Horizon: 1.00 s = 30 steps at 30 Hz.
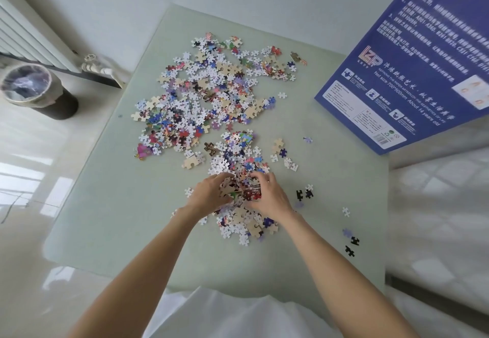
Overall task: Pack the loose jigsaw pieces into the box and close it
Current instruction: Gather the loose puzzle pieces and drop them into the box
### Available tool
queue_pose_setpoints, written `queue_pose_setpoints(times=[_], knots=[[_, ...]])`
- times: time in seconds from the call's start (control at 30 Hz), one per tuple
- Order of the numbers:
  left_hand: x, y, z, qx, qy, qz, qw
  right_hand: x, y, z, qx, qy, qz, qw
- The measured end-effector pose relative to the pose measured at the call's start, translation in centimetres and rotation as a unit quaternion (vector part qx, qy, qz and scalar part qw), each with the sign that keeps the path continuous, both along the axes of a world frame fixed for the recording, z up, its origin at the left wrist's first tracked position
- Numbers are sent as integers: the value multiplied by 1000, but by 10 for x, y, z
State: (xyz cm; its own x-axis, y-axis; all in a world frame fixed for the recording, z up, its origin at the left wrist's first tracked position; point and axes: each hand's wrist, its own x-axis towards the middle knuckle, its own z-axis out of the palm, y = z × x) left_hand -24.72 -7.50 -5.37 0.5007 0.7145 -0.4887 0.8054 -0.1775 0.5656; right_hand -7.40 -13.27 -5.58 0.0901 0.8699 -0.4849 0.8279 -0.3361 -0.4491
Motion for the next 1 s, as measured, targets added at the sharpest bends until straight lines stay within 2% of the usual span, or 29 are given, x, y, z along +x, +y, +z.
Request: queue_pose_setpoints(times=[0.17,0.43,0.77,1.0], knots=[[-3,2,0,21,-8,-1,1000,-9,6,2,7,-38,9,999],[-8,10,-4,18,-26,10,999,-6,12,5,39,-26,-5,999],[-11,19,3,63,-78,52,994,12,12,11,69,23,-118,990],[-6,26,11,110,-81,61,989,23,1,16,60,3,-76,995]])
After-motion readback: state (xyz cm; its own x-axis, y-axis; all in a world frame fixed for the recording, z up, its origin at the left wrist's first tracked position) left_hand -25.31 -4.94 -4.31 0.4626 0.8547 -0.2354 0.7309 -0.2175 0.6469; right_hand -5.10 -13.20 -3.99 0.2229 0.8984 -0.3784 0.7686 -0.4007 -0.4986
